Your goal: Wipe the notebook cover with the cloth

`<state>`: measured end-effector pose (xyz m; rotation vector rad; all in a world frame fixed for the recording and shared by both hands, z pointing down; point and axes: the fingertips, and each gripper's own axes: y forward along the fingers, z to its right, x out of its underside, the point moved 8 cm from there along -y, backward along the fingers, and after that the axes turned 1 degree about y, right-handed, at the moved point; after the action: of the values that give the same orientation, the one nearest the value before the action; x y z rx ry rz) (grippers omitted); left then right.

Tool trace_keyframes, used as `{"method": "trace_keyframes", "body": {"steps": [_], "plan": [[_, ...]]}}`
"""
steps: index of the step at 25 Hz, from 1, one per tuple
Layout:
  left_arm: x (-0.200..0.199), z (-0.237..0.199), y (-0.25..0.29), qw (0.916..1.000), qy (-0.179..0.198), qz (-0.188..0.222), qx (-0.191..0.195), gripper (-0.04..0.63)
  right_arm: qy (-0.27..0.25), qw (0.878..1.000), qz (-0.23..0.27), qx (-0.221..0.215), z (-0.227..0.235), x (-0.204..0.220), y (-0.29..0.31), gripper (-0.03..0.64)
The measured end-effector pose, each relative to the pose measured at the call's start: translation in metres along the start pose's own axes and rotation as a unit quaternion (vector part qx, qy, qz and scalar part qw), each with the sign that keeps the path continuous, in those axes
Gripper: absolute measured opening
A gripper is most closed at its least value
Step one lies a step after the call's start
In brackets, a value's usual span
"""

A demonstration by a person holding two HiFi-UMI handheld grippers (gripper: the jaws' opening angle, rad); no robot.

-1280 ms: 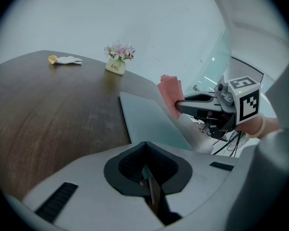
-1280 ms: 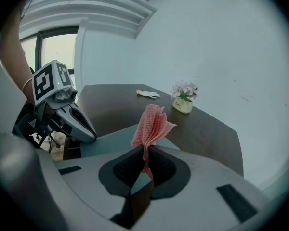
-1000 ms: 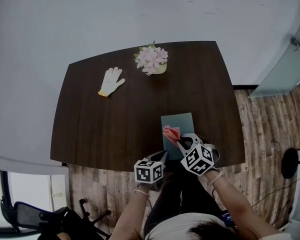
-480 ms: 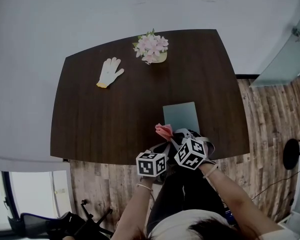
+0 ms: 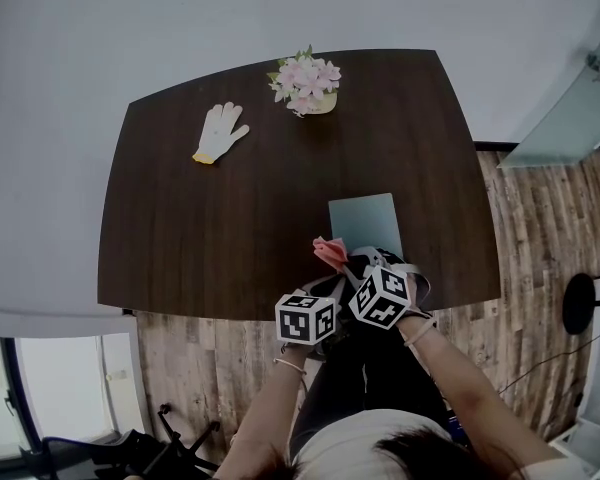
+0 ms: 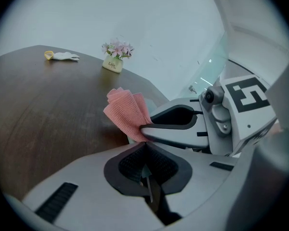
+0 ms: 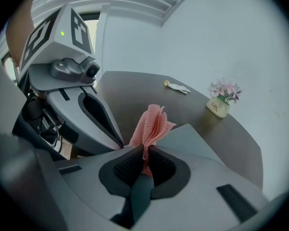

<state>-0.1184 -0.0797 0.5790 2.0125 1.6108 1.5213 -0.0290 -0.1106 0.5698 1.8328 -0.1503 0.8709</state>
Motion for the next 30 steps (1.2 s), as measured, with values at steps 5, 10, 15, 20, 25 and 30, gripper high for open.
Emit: {"method": "trace_keyframes", "body": {"steps": [5,10,15,20,25,30], "plan": [[0.0,-0.002,-0.003,1.0,-0.006,0.001,0.005,0.018,0.006,1.0,-0.009,0.006,0.0,0.001,-0.002,0.032],[0.0,-0.004,-0.003,0.9999,-0.009,0.001,0.012,0.018,0.009,0.999,-0.022,0.021,0.003,0.009,-0.007,0.032],[0.002,-0.002,-0.003,0.9999,0.002,-0.01,0.012,0.018,0.018,0.999,-0.034,0.038,0.007,0.018,-0.014,0.032],[0.003,0.001,-0.003,0.9998,0.012,-0.011,0.01,0.018,0.024,0.997,-0.044,0.054,0.01,0.027,-0.021,0.032],[0.003,0.002,-0.004,0.9998,0.013,-0.011,0.01,0.018,0.034,0.996,-0.053,0.068,0.015,0.039,-0.03,0.032],[0.004,0.004,-0.004,0.9998,0.018,-0.01,0.007,0.018,0.038,0.994,-0.064,0.077,0.021,0.052,-0.04,0.032]]}}
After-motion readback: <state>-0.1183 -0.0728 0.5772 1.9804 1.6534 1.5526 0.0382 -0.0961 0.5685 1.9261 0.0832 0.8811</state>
